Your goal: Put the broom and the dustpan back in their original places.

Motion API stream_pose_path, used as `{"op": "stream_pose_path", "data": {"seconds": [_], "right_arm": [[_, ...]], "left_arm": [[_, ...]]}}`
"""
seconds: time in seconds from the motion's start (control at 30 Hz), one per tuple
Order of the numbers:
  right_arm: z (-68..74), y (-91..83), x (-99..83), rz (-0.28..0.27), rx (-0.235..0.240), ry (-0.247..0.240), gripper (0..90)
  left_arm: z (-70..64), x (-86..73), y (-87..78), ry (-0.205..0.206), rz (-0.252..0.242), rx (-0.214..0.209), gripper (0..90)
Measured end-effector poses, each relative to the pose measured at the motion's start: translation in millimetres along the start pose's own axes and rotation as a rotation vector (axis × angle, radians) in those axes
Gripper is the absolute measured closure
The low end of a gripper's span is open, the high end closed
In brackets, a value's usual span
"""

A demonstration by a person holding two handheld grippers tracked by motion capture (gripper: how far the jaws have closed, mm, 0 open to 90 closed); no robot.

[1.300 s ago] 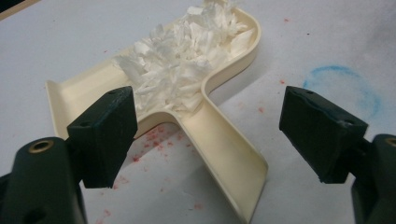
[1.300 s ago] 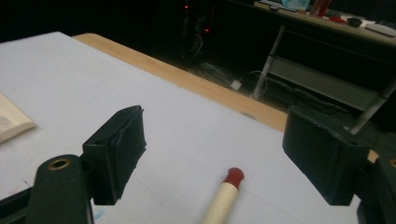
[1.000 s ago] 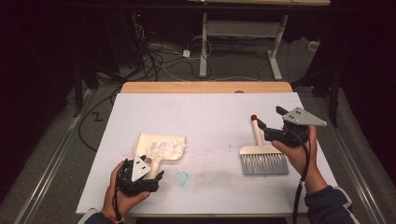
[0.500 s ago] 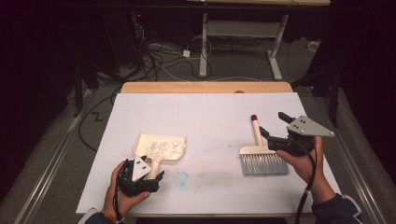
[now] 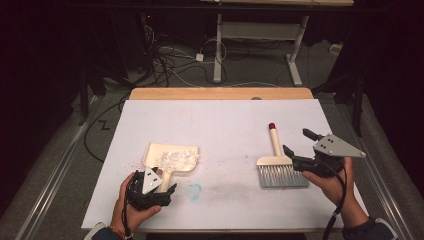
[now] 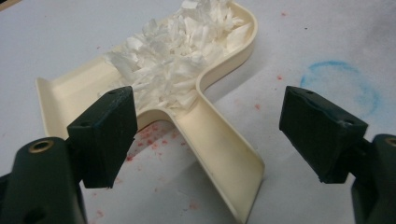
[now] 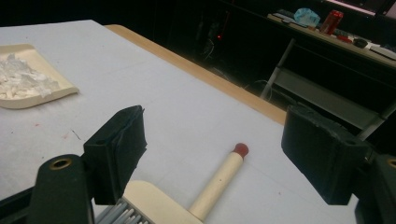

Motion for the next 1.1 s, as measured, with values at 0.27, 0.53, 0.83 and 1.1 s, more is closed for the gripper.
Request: {"op": "stream_pose_path", "data": {"seconds": [0.27,0.53,0.83,1.1], "right_arm": [[-1.9,-9.6,-10.2,-0.008,0.002,-0.004,22.4],[-3.9,-16.8,-24.7,-0.005,0.004,-0.007,22.3],[-4.5,-23.0,-47.3,0.007,-0.024,-0.039,22.3],[4.4,-25.1,-71.2,0.039,-0.002,-0.05,22.1]], "left_arm": [[-0.5,0.8,1.1,0.007,0.003,-0.001,18.6],[0.1,1.1,1.2,0.005,-0.003,-0.004,18.7],[1.0,0.7,3.2,-0.001,0.002,-0.004,18.7],[0.2,1.7,1.8,0.002,-0.004,-0.001,18.7]]}}
Point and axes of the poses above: each handheld gripper's, and its own axes: y roughly forward along the jaws, x roughly out of its top, z roughly to its left, the point moved 5 cm from there along y, roughly forward along the jaws, and after that the axes turned 10 degrees about -x, right-handed, at the moved point
